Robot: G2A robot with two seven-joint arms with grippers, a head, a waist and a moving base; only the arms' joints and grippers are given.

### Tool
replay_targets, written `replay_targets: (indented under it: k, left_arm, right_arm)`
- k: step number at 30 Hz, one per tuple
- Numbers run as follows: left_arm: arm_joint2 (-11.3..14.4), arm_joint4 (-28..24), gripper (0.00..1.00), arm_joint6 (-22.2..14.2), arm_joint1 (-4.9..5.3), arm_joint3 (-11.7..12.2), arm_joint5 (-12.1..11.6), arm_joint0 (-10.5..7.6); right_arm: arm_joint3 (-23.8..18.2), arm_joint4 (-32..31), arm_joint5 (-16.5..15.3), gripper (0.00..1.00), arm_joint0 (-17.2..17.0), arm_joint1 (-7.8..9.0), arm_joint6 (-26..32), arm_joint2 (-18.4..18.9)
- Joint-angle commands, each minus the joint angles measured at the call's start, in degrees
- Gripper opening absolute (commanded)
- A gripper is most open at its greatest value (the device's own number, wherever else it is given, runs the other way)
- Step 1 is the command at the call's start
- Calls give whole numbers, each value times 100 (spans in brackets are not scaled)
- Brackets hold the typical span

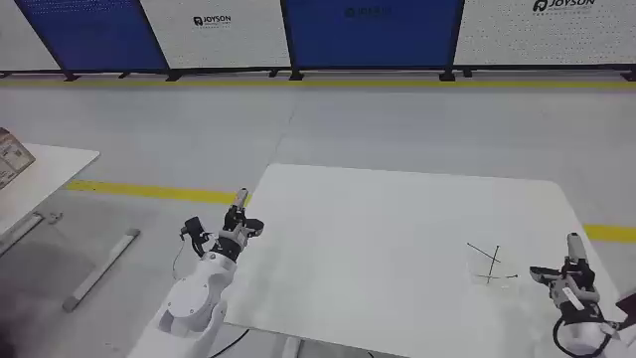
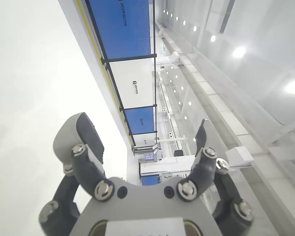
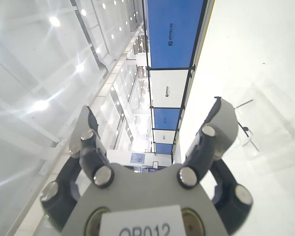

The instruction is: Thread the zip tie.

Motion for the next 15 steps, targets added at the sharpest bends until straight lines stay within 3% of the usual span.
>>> replay_targets:
  k: [1,2,3,5,6,7,8,9,10,11,12,13,14,15]
  left_arm:
    - [0,0,100,0,0,0,0,0]
    - [0,0,100,0,0,0,0,0]
    - [0,0,78,0,0,0,0,0]
    - [0,0,78,0,0,0,0,0]
    - [0,0,100,0,0,0,0,0]
    - [0,0,100,0,0,0,0,0]
    - [0,0,78,0,0,0,0,0]
    - [0,0,100,0,0,0,0,0]
    - [0,0,100,0,0,0,0,0]
    - [0,0,100,0,0,0,0,0]
    - [0,0,78,0,0,0,0,0]
    - [0,0,100,0,0,0,0,0]
    - [0,0,78,0,0,0,0,0]
    - [0,0,78,0,0,0,0,0]
  right_arm:
    - [0,0,0,78,0,0,0,0]
    - [0,0,0,78,0,0,0,0]
    - [0,0,0,100,0,0,0,0]
    - [0,0,0,100,0,0,0,0]
    - [0,0,0,78,0,0,0,0]
    - [0,0,0,100,0,0,0,0]
    - [0,0,0,100,0,0,0,0]
    - [0,0,0,78,0,0,0,0]
    - [0,0,0,100,0,0,0,0]
    - [0,0,0,78,0,0,0,0]
    - [0,0,0,100,0,0,0,0]
    - [0,0,0,78,0,0,0,0]
    - [0,0,0,78,0,0,0,0]
    - [0,0,0,78,0,0,0,0]
